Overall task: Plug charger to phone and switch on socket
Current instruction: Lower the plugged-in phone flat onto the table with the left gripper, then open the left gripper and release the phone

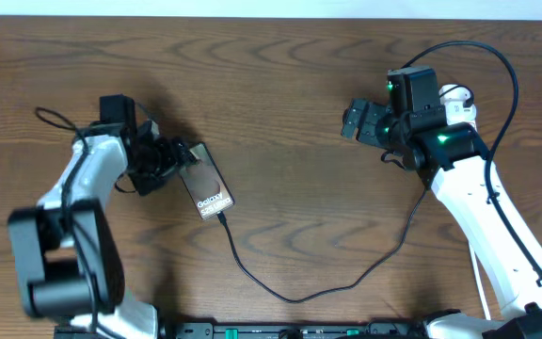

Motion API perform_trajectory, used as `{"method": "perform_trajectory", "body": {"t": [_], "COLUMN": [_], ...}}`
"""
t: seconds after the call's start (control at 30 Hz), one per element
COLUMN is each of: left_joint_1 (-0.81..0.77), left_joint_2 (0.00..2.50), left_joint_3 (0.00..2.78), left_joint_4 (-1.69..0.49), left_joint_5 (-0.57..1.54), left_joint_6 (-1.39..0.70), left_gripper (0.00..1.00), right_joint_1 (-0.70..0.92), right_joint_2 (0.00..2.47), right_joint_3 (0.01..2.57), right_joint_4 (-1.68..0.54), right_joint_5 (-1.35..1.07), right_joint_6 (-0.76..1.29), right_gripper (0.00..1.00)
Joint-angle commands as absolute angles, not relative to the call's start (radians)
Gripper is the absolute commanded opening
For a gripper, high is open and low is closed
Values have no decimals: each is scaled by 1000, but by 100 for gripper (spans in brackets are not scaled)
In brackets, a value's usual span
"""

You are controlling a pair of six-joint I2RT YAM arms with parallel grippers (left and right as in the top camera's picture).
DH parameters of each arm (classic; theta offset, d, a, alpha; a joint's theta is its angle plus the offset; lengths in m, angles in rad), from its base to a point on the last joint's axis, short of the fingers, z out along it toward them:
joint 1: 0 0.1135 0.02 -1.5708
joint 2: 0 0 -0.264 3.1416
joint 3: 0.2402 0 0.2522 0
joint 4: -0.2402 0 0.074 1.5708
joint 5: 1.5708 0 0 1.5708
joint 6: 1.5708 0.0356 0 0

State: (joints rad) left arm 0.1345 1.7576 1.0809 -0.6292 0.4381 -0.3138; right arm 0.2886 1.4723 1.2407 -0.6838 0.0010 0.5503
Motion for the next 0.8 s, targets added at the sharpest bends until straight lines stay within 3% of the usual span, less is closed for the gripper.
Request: {"method": "perform_trajectory", "body": {"t": [0.0, 0.4, 0.77], "left_joint_1": [139, 139, 139], "left_joint_2": [1576, 1106, 1090], "left_joint_3": [1084, 1084, 1084], "left_joint_4": [-636, -617, -628], "left_joint_5": [426, 369, 346], "left_joint_6": [-286, -258, -258], "left_gripper": [90, 90, 90], "right_joint_1": [295, 295, 270], "right_joint_2": [1464, 1464, 1461], "right_joint_3": [1242, 1242, 1267], "right_joint_4": [-685, -691, -749], "right_joint_5": [20, 20, 16], "right_joint_6": [545, 545, 544], "right_gripper": [99, 99, 99]}}
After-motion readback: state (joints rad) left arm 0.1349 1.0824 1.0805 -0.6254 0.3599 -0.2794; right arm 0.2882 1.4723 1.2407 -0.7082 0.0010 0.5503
